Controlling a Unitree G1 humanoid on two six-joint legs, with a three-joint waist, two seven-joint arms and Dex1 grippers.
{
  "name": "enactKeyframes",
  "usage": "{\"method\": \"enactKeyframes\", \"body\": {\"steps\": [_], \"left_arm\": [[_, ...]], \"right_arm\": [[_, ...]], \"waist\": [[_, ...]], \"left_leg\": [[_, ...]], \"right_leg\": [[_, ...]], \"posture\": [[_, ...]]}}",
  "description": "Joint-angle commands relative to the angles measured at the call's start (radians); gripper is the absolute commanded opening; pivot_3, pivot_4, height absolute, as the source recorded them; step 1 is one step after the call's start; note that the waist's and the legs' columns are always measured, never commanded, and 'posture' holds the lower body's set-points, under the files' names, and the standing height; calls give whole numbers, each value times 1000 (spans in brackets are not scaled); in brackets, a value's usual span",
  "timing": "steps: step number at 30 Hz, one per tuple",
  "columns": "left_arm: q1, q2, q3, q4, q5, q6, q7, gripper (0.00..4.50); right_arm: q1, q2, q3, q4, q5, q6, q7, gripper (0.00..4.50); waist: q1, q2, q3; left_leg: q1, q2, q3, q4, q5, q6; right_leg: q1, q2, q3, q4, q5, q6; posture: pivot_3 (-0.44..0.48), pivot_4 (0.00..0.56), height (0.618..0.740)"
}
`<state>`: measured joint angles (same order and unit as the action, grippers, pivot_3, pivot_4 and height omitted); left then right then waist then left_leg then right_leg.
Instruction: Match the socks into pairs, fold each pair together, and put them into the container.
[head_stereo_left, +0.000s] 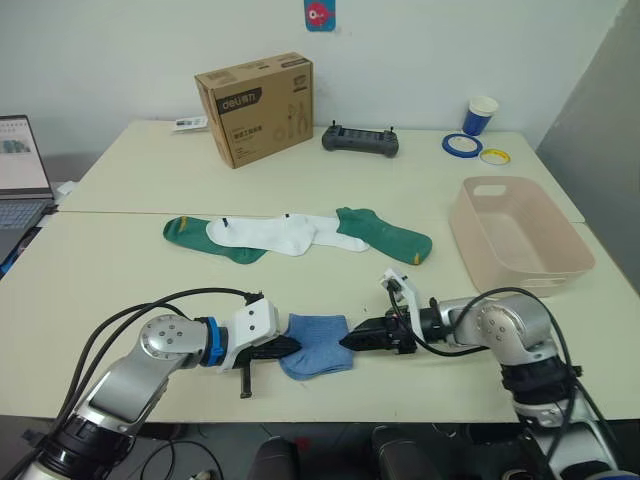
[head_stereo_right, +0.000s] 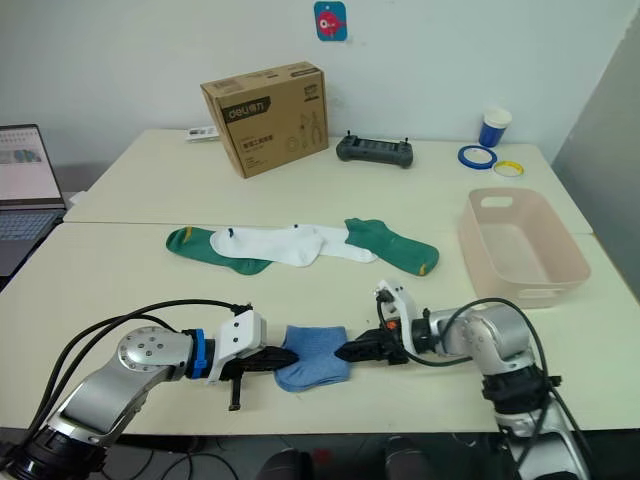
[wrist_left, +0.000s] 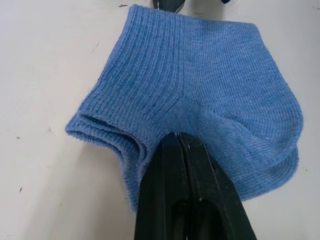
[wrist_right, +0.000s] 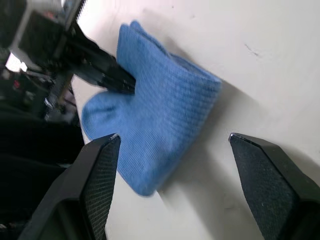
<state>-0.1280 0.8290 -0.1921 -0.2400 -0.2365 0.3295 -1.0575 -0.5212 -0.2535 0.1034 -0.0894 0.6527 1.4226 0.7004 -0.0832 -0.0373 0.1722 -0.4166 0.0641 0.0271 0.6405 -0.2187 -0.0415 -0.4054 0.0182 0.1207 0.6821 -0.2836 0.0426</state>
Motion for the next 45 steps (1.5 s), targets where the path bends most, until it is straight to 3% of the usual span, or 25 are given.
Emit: {"method": "enactKeyframes", "body": {"steps": [1, 12, 16, 23, 26, 30, 35, 41, 45], "left_arm": [[18, 7, -12, 30, 44, 14, 17, 0], [24, -2, 2, -16, 19, 53, 29, 0], [16, -3, 6, -13, 14, 58, 31, 0], [1, -7, 39, -12, -34, 55, 13, 0], [-9, -12, 71, -18, -74, 53, 1, 0], [-34, -16, 212, -104, -294, 175, -27, 832], [-86, 45, 331, -200, -516, 381, -30, 2516], [-290, -25, 260, -155, -494, 394, 47, 4385], [-501, -180, 182, -82, -435, 344, 124, 4452]], "right_arm": [[-17, 46, 0, -1, 28, 31, -31, 3727], [-28, 158, -37, 78, 19, 27, -82, 3727], [-30, 141, -8, 86, 7, -10, -69, 2608], [-45, 105, 13, 95, 14, -41, -38, 164], [-51, 99, 7, 97, 14, -51, -38, 26], [-45, 25, 29, 24, -4, -122, -8, 0], [-60, -90, -44, -85, -18, -232, -6, 0], [-107, -232, -155, -174, -38, -335, -38, 0], [-169, -380, -235, -158, -89, -418, -33, 0]], "waist": [[-1, 0, 0], [-4, 0, 0], [-5, 0, 0], [-4, 0, 0], [-4, 0, 0], [-2, 0, 1], [-2, 0, 2], [5, 0, 2], [17, 0, 3]], "left_leg": [[0, 0, 0, 0, 0, 0], [0, 0, 0, 0, 0, 0], [0, 0, 0, 0, 0, 0], [0, 0, 0, -1, 0, 0], [-1, 0, 0, -1, 0, 0], [-4, 0, 0, -1, 0, 0], [-11, -1, -1, -1, 0, 0], [-14, -2, -4, -1, 0, 0], [-15, -3, -4, 2, 0, 0]], "right_leg": [[0, 0, 0, 0, 0, 0], [0, 0, 0, 0, 0, 0], [0, 0, 0, -1, 0, 0], [0, 0, 0, -1, 0, 0], [-1, 0, 0, -1, 0, 0], [-2, 0, -1, -2, 0, 1], [-8, -1, -2, -2, 2, 8], [-9, 0, -3, -2, 1, 9], [-8, 0, -3, -2, 1, 10]], "posture": [[0, 150, 740], [0, 150, 740], [0, 150, 740], [0, 150, 740], [0, 150, 740], [0, 150, 740], [0, 150, 740], [0, 150, 740], [0, 150, 740]]}}
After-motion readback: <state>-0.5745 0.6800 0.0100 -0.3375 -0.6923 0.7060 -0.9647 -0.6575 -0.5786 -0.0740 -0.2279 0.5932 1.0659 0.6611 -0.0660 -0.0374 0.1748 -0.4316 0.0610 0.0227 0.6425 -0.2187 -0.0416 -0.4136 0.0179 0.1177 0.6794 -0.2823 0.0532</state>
